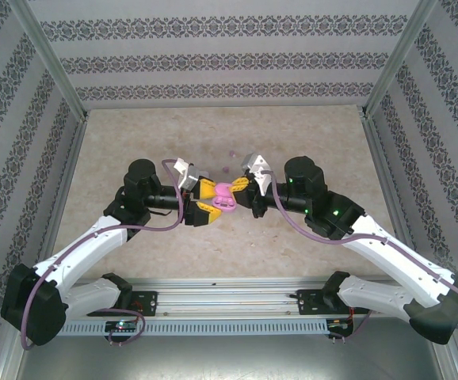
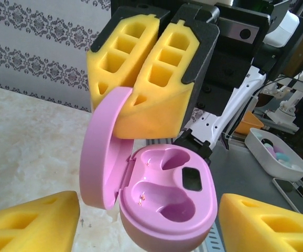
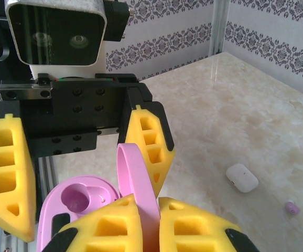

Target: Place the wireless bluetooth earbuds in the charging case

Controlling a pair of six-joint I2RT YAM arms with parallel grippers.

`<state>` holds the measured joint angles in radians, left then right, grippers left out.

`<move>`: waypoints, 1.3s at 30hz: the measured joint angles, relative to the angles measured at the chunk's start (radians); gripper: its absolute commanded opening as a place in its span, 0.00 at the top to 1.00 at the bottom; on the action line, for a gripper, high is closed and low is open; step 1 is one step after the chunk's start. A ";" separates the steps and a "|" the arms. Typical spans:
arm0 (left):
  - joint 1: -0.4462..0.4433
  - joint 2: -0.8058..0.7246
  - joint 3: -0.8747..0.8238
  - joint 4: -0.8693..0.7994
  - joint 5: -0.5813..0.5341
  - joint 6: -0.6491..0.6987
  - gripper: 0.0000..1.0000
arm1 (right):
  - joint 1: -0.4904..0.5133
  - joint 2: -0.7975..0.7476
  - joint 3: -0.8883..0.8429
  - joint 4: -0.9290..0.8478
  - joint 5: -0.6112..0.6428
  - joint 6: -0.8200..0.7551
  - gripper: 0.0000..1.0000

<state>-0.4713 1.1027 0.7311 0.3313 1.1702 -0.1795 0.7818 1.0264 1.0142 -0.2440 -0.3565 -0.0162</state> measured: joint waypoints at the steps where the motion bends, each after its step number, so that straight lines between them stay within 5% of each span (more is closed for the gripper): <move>1: 0.000 0.000 0.000 0.001 0.000 0.000 0.27 | 0.000 0.002 0.000 -0.003 0.001 -0.007 1.00; 12: -0.011 0.001 0.000 0.001 0.000 0.019 0.35 | 0.013 0.024 0.002 -0.019 0.021 -0.040 1.00; 21: -0.014 0.003 0.000 -0.013 -0.008 0.036 0.31 | 0.013 0.024 0.003 -0.016 0.031 -0.040 1.00; 33: -0.020 0.037 0.006 -0.048 -0.018 0.055 0.65 | 0.013 0.032 0.003 -0.015 0.035 -0.044 0.98; 39: -0.020 0.036 0.006 -0.051 -0.023 0.056 0.75 | 0.013 0.032 0.003 -0.015 0.034 -0.040 0.78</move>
<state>-0.4911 1.1389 0.7372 0.2798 1.1469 -0.1234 0.7948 1.0584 1.0172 -0.2588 -0.3229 -0.0566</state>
